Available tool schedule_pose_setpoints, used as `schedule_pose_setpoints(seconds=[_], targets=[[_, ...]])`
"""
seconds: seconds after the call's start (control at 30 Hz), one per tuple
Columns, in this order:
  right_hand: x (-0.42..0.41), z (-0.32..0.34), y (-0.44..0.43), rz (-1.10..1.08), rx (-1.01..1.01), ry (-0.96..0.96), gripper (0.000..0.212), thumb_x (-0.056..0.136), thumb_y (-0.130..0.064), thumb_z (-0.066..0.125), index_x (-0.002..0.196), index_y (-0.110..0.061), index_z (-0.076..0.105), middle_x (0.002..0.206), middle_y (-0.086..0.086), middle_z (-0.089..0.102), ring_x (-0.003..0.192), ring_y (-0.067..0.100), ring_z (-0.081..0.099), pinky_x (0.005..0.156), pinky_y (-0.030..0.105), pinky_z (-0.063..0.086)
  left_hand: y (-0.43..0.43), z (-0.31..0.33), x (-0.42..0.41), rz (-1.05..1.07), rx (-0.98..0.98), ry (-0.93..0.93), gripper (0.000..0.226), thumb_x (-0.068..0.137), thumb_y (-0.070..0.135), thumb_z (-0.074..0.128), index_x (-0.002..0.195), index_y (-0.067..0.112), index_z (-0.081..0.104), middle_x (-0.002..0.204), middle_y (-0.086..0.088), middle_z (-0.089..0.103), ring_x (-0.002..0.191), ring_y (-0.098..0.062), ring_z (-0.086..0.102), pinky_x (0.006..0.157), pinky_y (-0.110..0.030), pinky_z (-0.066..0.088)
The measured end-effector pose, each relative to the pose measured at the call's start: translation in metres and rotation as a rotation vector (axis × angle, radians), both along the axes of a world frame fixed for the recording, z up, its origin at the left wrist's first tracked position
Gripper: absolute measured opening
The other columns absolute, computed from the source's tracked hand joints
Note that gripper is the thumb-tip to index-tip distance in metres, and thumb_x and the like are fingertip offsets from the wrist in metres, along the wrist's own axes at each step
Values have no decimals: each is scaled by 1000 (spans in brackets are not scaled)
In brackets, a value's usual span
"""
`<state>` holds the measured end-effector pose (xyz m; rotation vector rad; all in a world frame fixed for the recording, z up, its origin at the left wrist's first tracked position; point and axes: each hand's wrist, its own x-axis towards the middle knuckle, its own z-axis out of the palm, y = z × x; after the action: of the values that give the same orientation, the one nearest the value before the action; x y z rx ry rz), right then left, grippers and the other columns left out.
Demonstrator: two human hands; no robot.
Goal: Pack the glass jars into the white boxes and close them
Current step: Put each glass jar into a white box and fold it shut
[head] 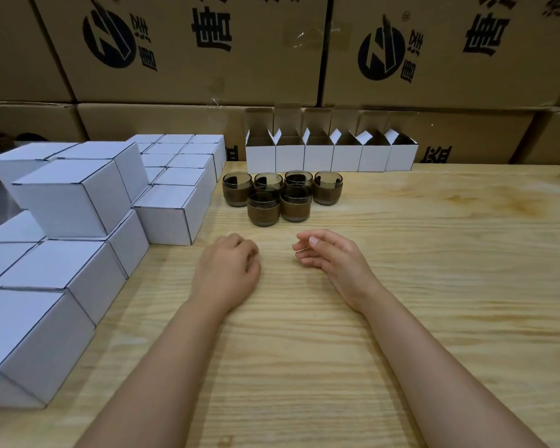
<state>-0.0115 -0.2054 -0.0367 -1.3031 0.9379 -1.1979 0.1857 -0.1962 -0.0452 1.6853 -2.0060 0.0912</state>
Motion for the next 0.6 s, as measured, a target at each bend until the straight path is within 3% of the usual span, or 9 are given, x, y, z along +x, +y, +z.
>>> schedule_pose_setpoints(seconds=[0.17, 0.27, 0.37, 0.47, 0.53, 0.6], targets=[[3, -1, 0, -67, -17, 31, 21, 97, -8, 48, 97, -11, 69, 91, 7, 70, 87, 20, 65, 83, 34, 52, -10, -4, 5, 47, 47, 58, 29, 94, 31, 50, 118, 19, 62, 122, 4, 58, 113, -19, 49, 96, -32, 34], [3, 7, -14, -304, -119, 29, 28, 97, -8, 47, 81, -14, 70, 78, 3, 71, 77, 17, 65, 75, 30, 52, -12, -6, 6, 64, 45, 81, 28, 93, 30, 52, 116, 18, 62, 121, 5, 59, 111, -19, 51, 94, -32, 36], [-3, 26, -44, -465, -198, 78, 31, 95, -7, 48, 74, -17, 68, 72, -2, 67, 70, 4, 61, 67, 17, 50, -13, -5, 8, 64, 45, 117, 25, 92, 29, 54, 113, 18, 63, 118, 5, 60, 109, -18, 52, 94, -32, 37], [-9, 49, -92, -521, -214, 293, 26, 94, -15, 50, 78, -21, 69, 81, -6, 68, 76, 1, 60, 66, 16, 47, -13, -5, 9, 47, 64, 140, 23, 90, 29, 56, 110, 20, 64, 115, 8, 59, 109, -16, 51, 93, -31, 36], [-9, 61, -127, -504, -193, 498, 23, 95, -21, 50, 88, -13, 70, 95, 3, 69, 85, 12, 60, 68, 21, 48, -13, -4, 10, 39, 67, 149, 21, 90, 28, 58, 109, 20, 64, 113, 10, 58, 108, -15, 51, 92, -31, 35], [-4, 68, -162, -418, -203, 703, 33, 96, -23, 48, 98, 4, 66, 109, 18, 65, 97, 27, 59, 80, 35, 49, -13, -5, 11, 39, 80, 151, 22, 90, 31, 55, 108, 21, 63, 111, 12, 57, 107, -14, 51, 91, -30, 35]])
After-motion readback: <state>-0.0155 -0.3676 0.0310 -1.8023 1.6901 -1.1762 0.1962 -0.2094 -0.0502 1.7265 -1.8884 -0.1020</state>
